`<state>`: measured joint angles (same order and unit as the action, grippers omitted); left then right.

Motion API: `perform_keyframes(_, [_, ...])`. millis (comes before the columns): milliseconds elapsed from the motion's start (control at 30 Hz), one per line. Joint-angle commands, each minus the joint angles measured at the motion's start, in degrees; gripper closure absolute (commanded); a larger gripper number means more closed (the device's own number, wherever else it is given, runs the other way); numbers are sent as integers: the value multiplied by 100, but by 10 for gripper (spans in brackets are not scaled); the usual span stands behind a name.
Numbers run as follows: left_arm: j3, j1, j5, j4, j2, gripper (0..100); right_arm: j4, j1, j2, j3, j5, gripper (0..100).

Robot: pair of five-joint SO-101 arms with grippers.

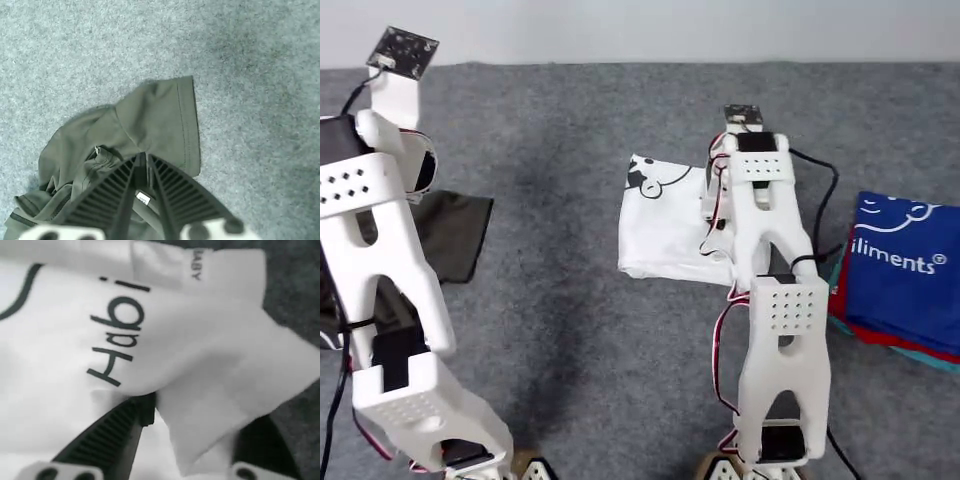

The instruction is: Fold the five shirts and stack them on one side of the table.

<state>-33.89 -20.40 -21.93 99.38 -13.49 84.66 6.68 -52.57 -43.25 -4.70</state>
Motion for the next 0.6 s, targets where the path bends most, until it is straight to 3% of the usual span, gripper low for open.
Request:
perform_keyframes(0, [-22, 9, -35, 114, 369, 985, 145, 242, 22, -105, -62, 894])
perform_keyframes(133, [-22, 9, -35, 114, 369, 985, 321, 224, 22, -105, 492, 992])
perform_keyframes(433, [-22, 0, -35, 114, 378, 985, 1798, 233, 576, -88, 1626, 989])
perform_keyframes(567, [-22, 0, -35, 114, 378, 985, 1824, -75, 1112, 404, 2154, 989])
